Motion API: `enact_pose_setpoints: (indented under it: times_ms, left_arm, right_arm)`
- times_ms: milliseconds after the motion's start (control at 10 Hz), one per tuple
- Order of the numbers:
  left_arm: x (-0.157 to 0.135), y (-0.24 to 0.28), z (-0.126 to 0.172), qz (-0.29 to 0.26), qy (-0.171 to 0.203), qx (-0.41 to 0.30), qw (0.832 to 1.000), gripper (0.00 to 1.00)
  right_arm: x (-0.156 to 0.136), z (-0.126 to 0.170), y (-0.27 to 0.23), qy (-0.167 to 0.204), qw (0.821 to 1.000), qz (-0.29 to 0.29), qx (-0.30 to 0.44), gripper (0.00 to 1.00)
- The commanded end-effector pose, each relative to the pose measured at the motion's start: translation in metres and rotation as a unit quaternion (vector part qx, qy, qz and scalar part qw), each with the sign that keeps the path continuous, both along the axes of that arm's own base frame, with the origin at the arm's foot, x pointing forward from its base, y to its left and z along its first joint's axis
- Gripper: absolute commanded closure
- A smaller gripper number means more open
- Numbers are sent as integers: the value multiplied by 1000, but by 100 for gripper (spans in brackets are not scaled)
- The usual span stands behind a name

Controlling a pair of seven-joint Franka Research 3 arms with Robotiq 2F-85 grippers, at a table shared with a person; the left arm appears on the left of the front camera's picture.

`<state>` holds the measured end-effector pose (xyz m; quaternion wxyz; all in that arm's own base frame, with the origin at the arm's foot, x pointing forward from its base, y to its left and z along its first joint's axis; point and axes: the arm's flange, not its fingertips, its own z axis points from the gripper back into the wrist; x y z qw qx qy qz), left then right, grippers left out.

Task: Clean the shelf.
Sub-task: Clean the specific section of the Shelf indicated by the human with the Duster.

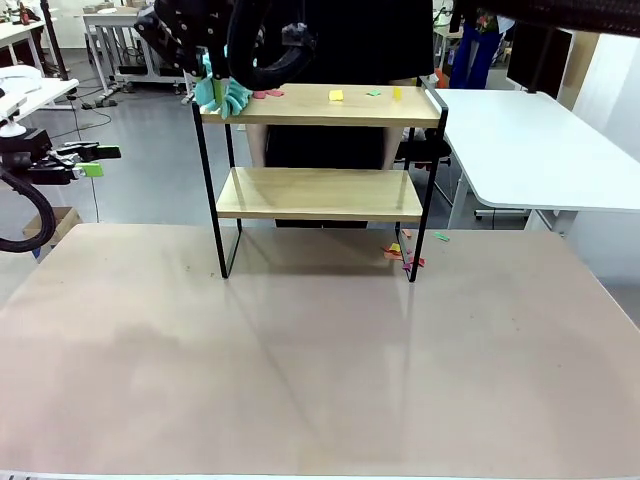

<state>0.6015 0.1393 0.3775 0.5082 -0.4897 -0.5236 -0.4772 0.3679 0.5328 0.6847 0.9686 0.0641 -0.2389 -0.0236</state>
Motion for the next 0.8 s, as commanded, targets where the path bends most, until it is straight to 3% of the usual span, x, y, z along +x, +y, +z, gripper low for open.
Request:
enact_pose_setpoints:
  times_ms: [0,700]
  left_arm:
    - [-3,0,1,0,-6,4,1000,0]
    - [-3,0,1,0,-6,4,1000,0]
  right_arm:
    - [1,7,8,12,1000,4,0,87]
    - [6,-3,-7,6,1000,-10,-6,87]
